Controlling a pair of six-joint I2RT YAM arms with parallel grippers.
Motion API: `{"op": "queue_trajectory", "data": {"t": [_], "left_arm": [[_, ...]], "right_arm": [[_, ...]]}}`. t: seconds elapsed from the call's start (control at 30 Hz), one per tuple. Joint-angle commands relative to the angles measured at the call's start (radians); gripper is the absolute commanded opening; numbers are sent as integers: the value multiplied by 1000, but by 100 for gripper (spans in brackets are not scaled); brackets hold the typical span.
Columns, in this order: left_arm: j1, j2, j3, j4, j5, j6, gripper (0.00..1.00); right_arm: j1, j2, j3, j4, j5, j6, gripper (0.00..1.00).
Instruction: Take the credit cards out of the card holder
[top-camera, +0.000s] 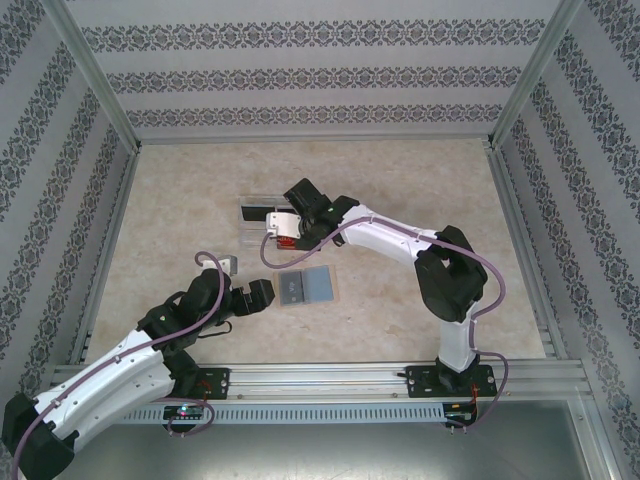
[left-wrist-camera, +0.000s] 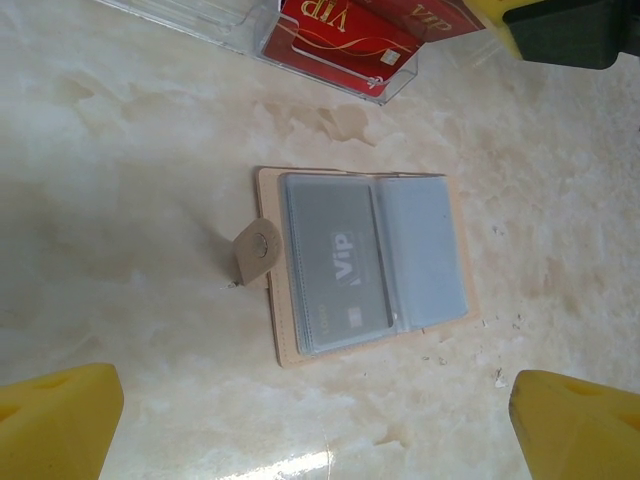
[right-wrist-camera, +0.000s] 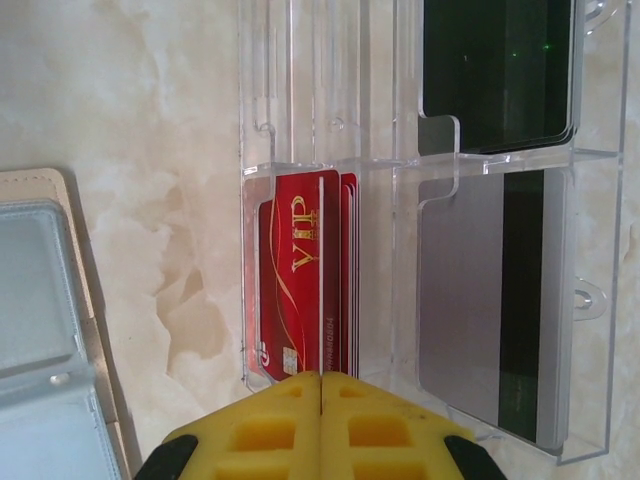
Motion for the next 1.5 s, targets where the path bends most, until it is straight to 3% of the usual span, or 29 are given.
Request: {"op": "queue_trajectory", "data": {"t": [0.0,0.27,0.63,0.97,1.07,1.23,1.47], "left_arm": [[8,-11,-13,-18,-22,3,100],[8,-11,-18,-18,-20,0,100],[8,-11,-19,-15,-20,1,100],[7,-14,-20,-14,-17,3,100],[8,-14,-22,-5,-12,2,100],[8,-1,-36,46,10,-3,96],[8,125,-23,181,74,-9,78]], "right_arm": [[7,29,21,-26,-10,-2,0],[9,81,53,-41,-6,22,0],[10,111,77,31,130,83,21],[9,45,17,91,144,155,22],[8,-35,-54,144,128,238,21],[1,-191,-196,220,91,545,23],[-30,-369,-454,294,-53,945,20]]}}
